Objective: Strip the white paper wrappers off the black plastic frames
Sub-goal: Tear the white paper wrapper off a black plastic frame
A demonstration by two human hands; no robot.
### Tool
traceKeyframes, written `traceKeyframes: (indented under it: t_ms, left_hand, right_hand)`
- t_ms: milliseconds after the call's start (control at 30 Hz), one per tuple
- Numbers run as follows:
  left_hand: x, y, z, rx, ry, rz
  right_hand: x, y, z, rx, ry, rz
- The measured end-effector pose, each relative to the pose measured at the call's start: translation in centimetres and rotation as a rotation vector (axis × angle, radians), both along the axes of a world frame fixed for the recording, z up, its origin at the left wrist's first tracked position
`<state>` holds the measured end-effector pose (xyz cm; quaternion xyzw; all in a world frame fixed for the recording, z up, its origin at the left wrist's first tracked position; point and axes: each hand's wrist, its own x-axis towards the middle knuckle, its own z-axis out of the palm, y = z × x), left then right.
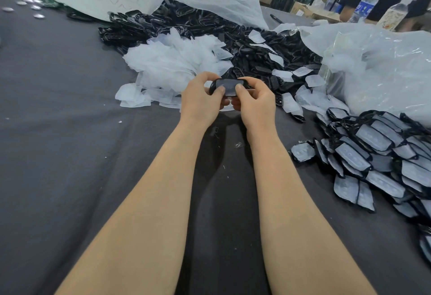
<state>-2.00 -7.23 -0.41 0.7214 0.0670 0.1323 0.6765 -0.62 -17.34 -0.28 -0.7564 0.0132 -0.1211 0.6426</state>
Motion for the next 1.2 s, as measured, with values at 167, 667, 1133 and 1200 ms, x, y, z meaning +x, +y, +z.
traceKeyframes:
  t_ms: [167,667,1133,1200]
  left_hand:
    - [0.05,0.17,0.04,0.020,-0.007,0.037]
    - [0.23,0.01,-0.12,0.042,-0.008,0.020]
    - [0.31,-0.03,-0.30,-0.028,0.004,0.011]
    - [0.33,-0.13,-0.34,-0.027,-0.001,0.006]
  right_hand:
    - [-0.18,0.22,0.13,-0.064,0.030,0.072]
    - [0.06,0.20,-0.04,0.013,0.018,0.048]
    - [-0.11,0.34,0.01,-0.033,0.021,-0.010]
    - [-0.04,0.27,-0.02,-0.041,0.005,-0.027]
